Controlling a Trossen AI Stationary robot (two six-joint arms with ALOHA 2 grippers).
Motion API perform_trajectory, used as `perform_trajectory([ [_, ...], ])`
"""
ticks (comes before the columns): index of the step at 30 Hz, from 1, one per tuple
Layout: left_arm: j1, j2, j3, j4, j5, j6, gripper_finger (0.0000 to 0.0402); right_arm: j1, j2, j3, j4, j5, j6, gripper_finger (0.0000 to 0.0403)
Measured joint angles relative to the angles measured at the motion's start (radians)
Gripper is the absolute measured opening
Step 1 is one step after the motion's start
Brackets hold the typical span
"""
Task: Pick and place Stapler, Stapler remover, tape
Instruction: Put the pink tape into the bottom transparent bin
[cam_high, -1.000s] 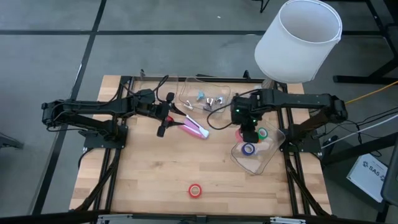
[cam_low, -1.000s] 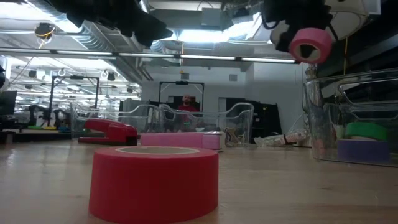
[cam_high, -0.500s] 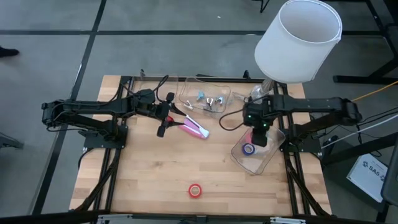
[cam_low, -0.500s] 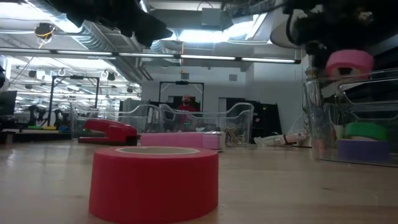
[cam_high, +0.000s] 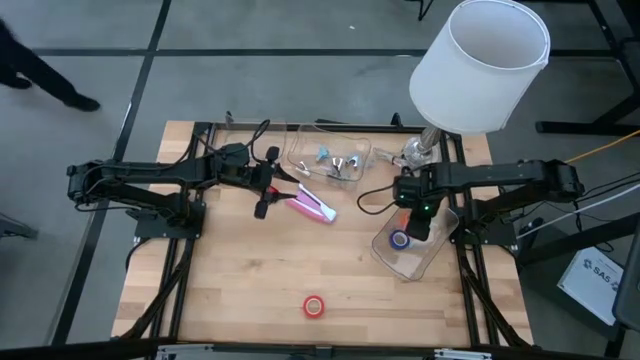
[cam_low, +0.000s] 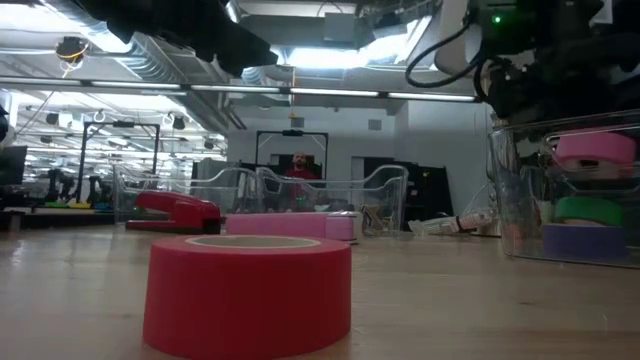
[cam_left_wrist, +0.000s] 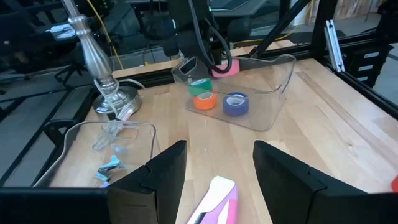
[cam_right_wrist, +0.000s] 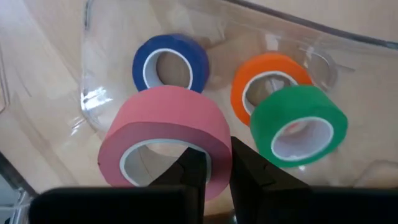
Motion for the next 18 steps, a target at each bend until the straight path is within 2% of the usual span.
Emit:
perform_trajectory([
  [5, 0.0, 0.0, 0.0, 0.0, 0.0, 0.0, 0.0184, 0.0, 0.001, -0.026, 0.059, -0.015, 0.021, 0.0045],
  [18, 0.0, 0.0, 0.0, 0.0, 0.0, 0.007, 0.0184, 0.002, 0.001, -0.026, -0.016, -0.022, -0.005, 0.0045],
])
